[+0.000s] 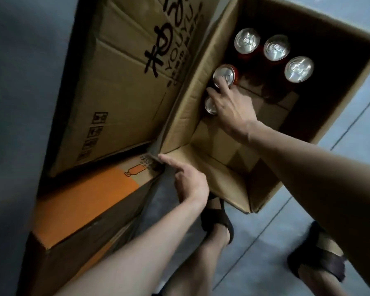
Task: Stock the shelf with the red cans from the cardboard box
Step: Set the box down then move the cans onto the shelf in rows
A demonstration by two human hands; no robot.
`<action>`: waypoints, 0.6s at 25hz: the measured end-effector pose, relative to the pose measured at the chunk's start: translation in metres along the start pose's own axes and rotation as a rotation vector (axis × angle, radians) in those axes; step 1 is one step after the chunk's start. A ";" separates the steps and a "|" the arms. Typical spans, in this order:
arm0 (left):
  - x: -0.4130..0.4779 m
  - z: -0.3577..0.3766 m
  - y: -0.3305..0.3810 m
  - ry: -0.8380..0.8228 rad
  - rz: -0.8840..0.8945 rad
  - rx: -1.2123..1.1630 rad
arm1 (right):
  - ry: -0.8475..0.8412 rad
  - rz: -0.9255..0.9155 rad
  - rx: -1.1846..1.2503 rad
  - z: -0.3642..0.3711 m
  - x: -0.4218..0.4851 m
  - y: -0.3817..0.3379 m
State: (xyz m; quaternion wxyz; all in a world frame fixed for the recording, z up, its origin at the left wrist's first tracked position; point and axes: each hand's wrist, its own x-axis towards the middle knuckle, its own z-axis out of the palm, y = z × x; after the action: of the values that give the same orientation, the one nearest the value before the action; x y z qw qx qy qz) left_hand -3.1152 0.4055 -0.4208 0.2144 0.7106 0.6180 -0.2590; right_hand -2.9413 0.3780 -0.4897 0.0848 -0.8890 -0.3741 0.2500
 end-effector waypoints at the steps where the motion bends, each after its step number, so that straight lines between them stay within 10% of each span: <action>1: 0.003 -0.001 0.000 -0.007 -0.008 -0.003 | 0.032 -0.010 -0.023 0.008 0.003 -0.003; 10: 0.015 -0.012 -0.005 -0.065 0.003 0.053 | 0.057 -0.102 0.024 0.005 -0.033 0.012; 15: -0.043 -0.056 0.004 -0.168 0.075 0.006 | -0.006 0.330 0.699 -0.070 -0.139 0.014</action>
State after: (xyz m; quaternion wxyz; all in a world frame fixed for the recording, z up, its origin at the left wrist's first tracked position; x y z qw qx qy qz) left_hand -3.1094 0.4070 -0.3507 0.2728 0.7098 0.5699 -0.3114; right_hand -2.9796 0.2725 -0.3815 0.3401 -0.8541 -0.1185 0.3753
